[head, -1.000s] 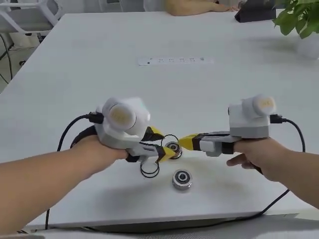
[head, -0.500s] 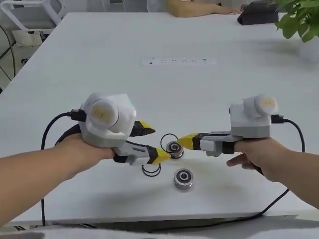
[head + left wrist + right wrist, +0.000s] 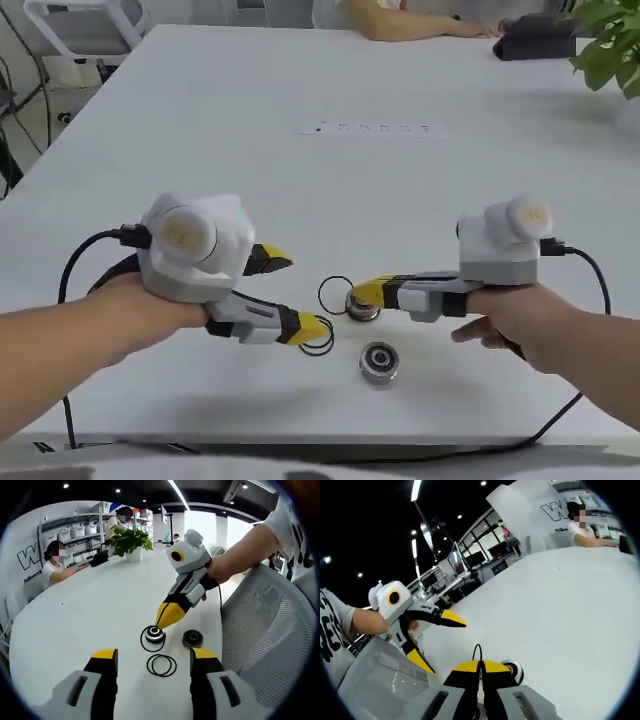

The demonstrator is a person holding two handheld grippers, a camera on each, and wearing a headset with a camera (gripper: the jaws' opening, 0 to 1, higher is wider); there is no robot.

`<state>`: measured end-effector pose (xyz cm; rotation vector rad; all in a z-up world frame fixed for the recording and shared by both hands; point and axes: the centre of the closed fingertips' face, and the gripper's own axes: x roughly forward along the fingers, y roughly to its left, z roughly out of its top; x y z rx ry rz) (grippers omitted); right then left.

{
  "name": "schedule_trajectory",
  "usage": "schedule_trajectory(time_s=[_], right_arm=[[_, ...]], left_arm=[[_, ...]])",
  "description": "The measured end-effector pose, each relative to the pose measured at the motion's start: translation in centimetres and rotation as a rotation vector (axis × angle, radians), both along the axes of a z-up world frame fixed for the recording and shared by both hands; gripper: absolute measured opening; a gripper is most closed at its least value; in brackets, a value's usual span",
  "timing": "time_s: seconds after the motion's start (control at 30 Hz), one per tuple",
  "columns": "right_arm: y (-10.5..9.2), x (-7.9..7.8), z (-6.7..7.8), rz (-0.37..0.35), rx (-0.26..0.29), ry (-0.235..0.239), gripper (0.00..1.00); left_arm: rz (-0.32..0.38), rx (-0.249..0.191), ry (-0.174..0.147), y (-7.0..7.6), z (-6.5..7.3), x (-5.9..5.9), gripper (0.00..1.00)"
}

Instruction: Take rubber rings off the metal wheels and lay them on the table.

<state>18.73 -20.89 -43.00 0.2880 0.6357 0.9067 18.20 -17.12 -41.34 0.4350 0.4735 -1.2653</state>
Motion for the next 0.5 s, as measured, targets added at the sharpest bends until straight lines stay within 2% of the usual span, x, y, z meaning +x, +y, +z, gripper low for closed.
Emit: schedule_trajectory(time_s=[0.5], right_arm=[[1.4, 0.1, -1.1, 0.039, -0.009, 0.02, 0.0]], left_arm=[[0.041, 0.002, 0.009, 1.8, 0.0, -0.2, 0.58]])
